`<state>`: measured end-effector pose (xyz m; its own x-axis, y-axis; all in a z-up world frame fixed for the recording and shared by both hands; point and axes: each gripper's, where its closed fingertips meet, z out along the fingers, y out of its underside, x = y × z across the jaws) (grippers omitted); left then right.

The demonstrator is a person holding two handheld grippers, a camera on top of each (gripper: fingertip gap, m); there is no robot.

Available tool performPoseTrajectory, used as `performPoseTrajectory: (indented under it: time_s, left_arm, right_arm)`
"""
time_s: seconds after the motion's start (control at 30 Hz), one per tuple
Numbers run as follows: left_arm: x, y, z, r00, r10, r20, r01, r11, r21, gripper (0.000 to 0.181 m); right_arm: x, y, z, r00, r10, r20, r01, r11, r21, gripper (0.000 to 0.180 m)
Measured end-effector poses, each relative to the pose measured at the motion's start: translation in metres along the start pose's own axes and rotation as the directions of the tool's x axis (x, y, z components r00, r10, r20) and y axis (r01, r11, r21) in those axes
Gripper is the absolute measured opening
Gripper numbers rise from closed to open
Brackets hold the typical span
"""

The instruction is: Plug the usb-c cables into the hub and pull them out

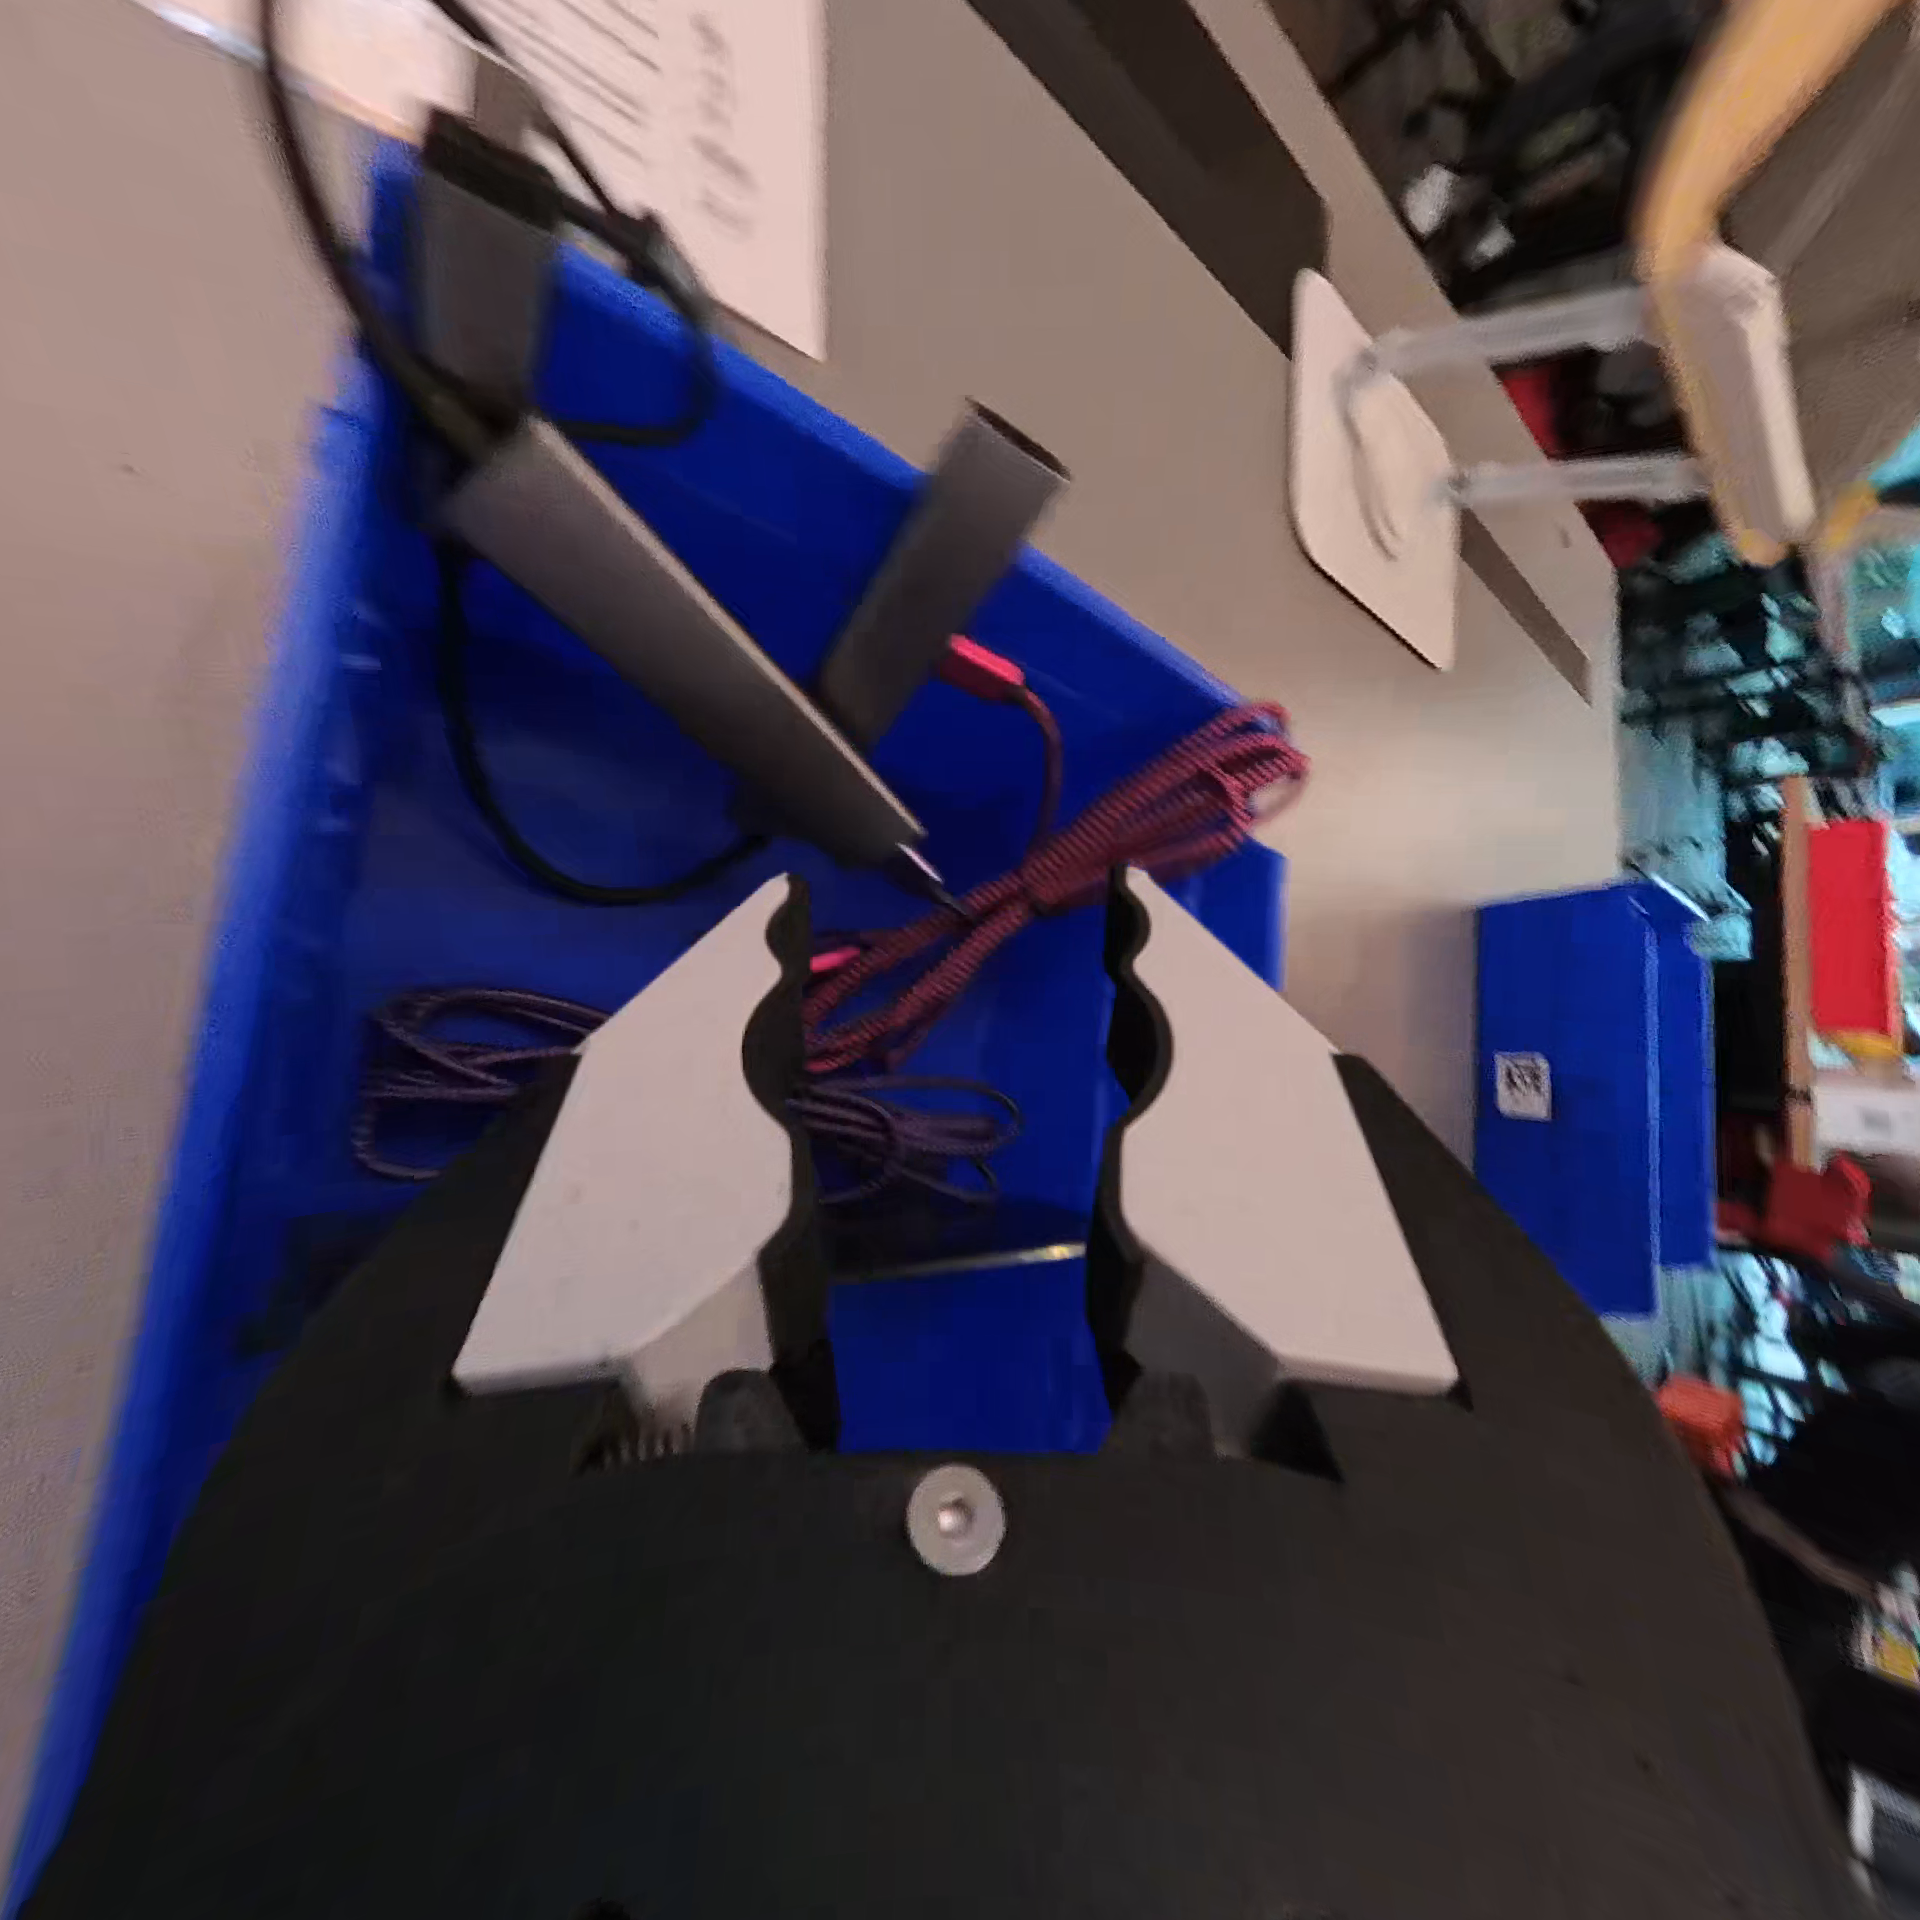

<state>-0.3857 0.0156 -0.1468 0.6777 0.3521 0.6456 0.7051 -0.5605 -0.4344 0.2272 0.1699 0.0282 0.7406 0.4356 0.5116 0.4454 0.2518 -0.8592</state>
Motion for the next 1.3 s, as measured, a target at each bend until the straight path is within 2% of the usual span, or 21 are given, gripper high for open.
performPoseTrajectory:
  time_s: [0.13, 0.3, 0.47, 0.77, 0.93, 1.03, 1.17, 1.3]
  left_arm:
    - [-0.016, -0.009, 0.017, 0.995, -0.101, 0.026, 0.101, 0.995, 0.003, 0.052]
    - [-0.027, -0.015, 0.033, 0.983, -0.180, 0.043, 0.180, 0.983, 0.022, 0.028]
    - [-0.025, -0.027, 0.026, 0.987, -0.160, 0.006, 0.157, 0.979, 0.130, 0.022]
    - [0.013, -0.051, -0.020, 0.993, 0.113, 0.021, -0.114, 0.935, 0.336, 0.021]
    - [0.063, -0.057, -0.055, 0.949, 0.315, -0.018, -0.268, 0.836, 0.479, 0.020]
    - [0.098, -0.053, -0.072, 0.898, 0.439, 0.015, -0.383, 0.766, 0.517, 0.020]
    - [0.152, -0.038, -0.082, 0.788, 0.609, 0.089, -0.555, 0.641, 0.530, 0.020]
    - [0.201, -0.027, -0.090, 0.711, 0.694, 0.112, -0.619, 0.543, 0.567, 0.019]
  right_arm:
    - [-0.030, -0.026, -0.008, 0.997, 0.008, 0.075, -0.014, 0.996, 0.091, 0.069]
    - [-0.052, -0.035, -0.007, 0.990, 0.024, 0.138, -0.042, 0.991, 0.130, 0.066]
    - [-0.064, -0.035, -0.010, 0.983, 0.034, 0.183, -0.060, 0.988, 0.141, 0.064]
    - [-0.077, -0.037, -0.010, 0.973, 0.045, 0.227, -0.078, 0.987, 0.142, 0.062]
    - [-0.103, -0.057, -0.009, 0.954, 0.046, 0.298, -0.098, 0.982, 0.164, 0.061]
    - [-0.128, -0.075, -0.006, 0.925, 0.054, 0.376, -0.126, 0.977, 0.171, 0.057]
    - [-0.171, -0.110, 0.002, 0.833, 0.117, 0.541, -0.240, 0.957, 0.162, 0.057]
    - [-0.215, -0.145, 0.020, 0.692, 0.202, 0.693, -0.363, 0.927, 0.093, 0.056]
